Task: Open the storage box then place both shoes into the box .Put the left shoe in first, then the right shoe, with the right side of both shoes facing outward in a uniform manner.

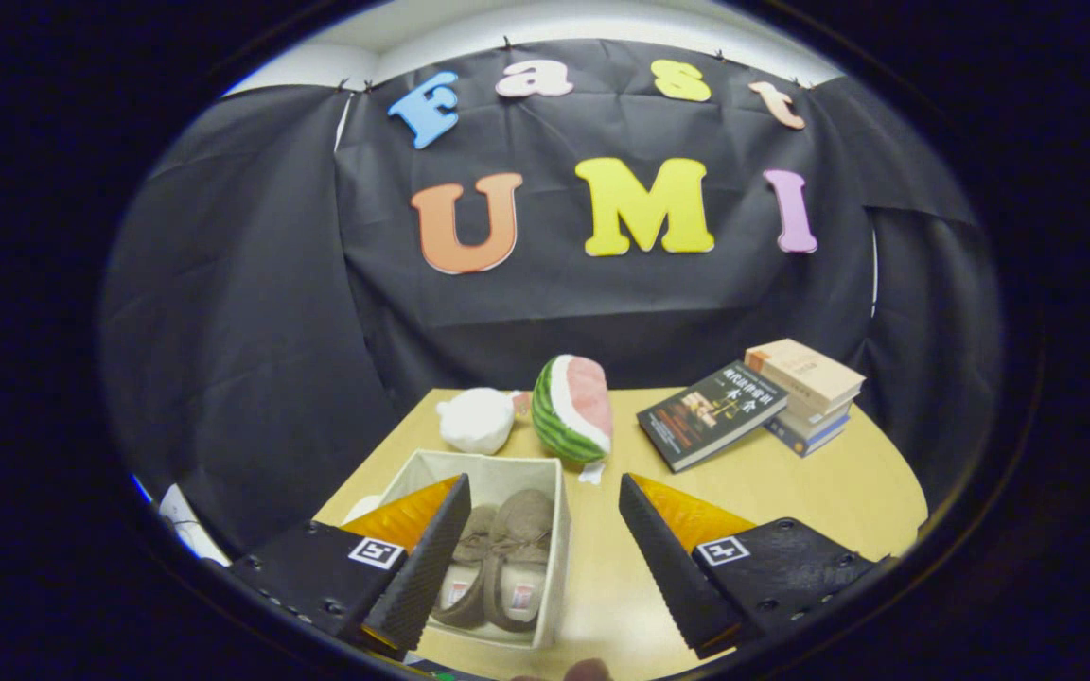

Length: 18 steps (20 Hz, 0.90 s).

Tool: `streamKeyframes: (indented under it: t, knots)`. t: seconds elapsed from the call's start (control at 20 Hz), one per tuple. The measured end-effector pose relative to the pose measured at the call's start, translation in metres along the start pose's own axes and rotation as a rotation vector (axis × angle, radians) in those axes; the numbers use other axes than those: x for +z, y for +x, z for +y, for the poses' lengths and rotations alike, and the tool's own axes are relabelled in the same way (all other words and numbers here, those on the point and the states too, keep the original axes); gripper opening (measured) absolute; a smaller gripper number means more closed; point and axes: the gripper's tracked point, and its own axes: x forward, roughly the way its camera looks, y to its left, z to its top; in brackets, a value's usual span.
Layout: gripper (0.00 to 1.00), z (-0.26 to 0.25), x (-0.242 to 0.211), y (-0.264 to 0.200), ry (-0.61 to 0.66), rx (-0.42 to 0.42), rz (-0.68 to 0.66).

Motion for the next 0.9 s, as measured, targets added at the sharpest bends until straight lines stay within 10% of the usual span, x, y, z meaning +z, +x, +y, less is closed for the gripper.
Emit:
streamKeyframes:
  t: [0.9]
  knots:
    - [0.96,-0.088,-0.043,-0.127,-0.003,0.036,-0.330]
